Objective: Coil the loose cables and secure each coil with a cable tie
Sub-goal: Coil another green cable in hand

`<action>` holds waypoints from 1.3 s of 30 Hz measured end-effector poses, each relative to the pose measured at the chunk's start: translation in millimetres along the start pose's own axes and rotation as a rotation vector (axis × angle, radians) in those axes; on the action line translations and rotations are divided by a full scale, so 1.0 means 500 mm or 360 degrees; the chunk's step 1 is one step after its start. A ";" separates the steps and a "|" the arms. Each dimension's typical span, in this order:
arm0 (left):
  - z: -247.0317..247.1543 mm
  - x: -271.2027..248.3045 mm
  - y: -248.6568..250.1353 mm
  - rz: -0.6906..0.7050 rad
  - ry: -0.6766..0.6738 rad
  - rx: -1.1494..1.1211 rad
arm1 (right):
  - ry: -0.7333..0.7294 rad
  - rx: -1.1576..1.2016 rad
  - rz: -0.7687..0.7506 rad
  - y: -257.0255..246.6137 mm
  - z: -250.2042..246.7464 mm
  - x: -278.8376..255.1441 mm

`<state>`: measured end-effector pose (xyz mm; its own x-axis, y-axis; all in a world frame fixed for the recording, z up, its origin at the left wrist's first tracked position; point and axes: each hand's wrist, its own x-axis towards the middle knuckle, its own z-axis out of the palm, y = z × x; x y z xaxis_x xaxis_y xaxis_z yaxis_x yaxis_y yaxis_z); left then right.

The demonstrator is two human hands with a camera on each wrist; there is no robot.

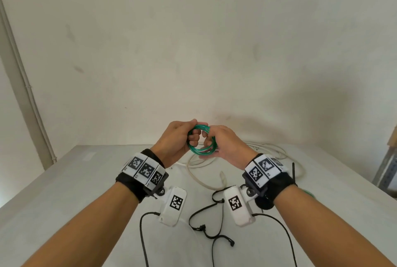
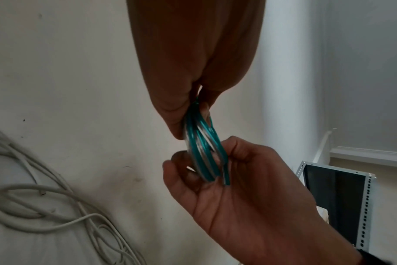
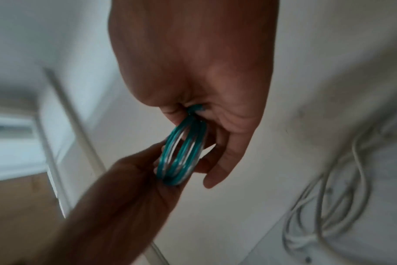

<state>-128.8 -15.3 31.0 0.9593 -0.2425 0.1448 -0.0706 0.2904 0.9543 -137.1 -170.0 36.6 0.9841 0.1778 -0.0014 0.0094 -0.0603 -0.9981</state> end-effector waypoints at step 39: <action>-0.021 -0.017 -0.023 0.0334 -0.0039 0.0552 | -0.0181 -0.0067 -0.0203 0.004 -0.044 0.002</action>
<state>-133.0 -6.8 16.1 0.9078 -0.2343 0.3478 -0.3561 0.0076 0.9344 -132.4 -191.5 35.9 0.9481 0.2963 0.1157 0.1427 -0.0710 -0.9872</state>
